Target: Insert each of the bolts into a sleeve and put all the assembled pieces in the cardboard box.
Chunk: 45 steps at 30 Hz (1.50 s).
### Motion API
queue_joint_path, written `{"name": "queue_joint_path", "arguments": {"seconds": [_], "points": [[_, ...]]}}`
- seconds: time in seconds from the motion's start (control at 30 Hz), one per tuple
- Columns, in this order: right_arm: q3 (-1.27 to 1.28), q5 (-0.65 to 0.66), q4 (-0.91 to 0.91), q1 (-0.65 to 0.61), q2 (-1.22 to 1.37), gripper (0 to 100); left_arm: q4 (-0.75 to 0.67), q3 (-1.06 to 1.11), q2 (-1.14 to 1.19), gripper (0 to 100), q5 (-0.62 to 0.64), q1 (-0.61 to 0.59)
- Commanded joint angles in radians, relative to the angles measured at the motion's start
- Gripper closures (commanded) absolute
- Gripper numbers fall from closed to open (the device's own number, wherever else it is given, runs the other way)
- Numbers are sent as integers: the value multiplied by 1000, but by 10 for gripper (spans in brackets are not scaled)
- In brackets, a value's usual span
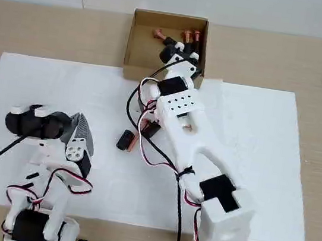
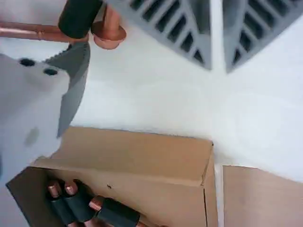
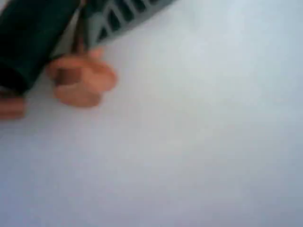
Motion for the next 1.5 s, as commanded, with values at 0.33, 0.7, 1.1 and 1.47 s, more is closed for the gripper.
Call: {"name": "queue_joint_path", "arguments": {"seconds": [0.33,0.7,1.1,1.47], "points": [[-48,-8,-10,2,74,679,-5,-1,-9,994,8,2],[-48,-3,-2,8,71,985,-5,-1,-9,994,8,2],[-48,-2,82,10,65,995,-5,-1,-9,994,8,2],[-43,3,160,50,-182,995,-3,-5,-9,994,8,40]]}}
